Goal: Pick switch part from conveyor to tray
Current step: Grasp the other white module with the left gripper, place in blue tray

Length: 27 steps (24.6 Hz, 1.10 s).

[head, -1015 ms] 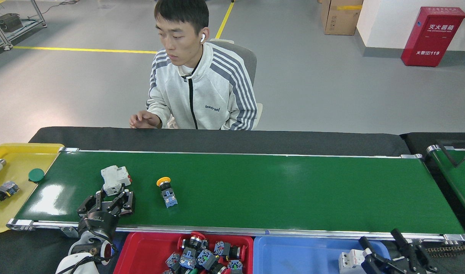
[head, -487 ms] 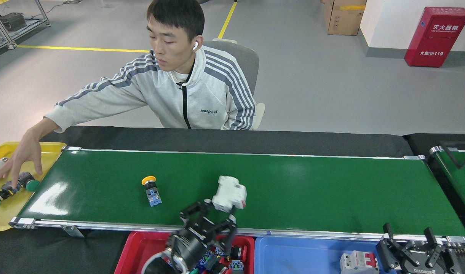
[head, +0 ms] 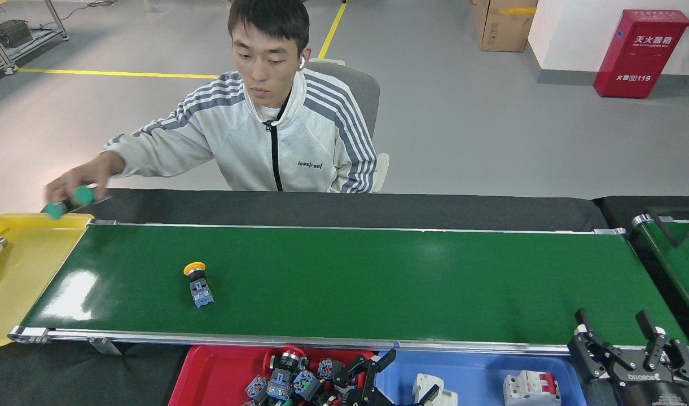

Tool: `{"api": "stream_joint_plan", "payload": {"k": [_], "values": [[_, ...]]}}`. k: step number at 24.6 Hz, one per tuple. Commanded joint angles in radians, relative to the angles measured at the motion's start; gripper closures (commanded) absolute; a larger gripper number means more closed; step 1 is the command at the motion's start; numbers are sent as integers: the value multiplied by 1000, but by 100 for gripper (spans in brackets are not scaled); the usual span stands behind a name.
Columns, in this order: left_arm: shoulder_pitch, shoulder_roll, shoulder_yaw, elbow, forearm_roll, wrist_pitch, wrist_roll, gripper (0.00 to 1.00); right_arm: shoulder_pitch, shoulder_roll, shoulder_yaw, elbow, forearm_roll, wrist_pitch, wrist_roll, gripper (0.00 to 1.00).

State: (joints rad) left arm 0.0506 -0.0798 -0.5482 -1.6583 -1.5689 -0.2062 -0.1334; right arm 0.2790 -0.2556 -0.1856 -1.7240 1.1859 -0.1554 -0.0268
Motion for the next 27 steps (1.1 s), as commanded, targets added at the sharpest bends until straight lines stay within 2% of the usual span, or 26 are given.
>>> {"api": "stream_joint_plan", "payload": {"k": [1, 2, 3, 5, 7, 9, 11, 14, 20, 23, 27], "values": [[8, -2, 76, -47, 0, 39, 15, 0, 17, -83, 81, -28, -40, 125, -84, 4], [35, 3, 157, -67, 0, 56, 15, 0, 25, -120, 127, -42, -61, 172, -99, 4], [54, 5, 240, -81, 0, 68, 15, 0, 28, -132, 156, -45, -68, 195, -105, 4], [78, 14, 473, -78, 0, 70, 15, 0, 32, -122, 173, -45, -68, 198, -108, 4], [81, 35, 639, -51, 1, 57, 15, 0, 37, -106, 175, -45, -63, 197, -110, 4], [84, 91, 774, 9, 6, 19, 18, 0, 39, -80, 175, -45, -57, 197, -110, 4], [84, 117, 855, 46, 10, -27, 51, 0, 40, -56, 175, -45, -34, 197, -110, 3], [83, 123, 876, 61, 9, -59, 103, 0, 55, -30, 173, -45, -17, 198, -110, 2], [26, 118, 873, 109, 6, -110, 103, 0, 91, -28, 164, -25, -11, 203, -110, 2], [-80, 123, 875, 206, 0, -105, 100, 0, 89, -22, 160, -8, -9, 205, -110, 2], [-190, 147, 880, 353, -3, -101, 101, 0, 85, 45, 127, -12, 21, 197, -101, 2]]}}
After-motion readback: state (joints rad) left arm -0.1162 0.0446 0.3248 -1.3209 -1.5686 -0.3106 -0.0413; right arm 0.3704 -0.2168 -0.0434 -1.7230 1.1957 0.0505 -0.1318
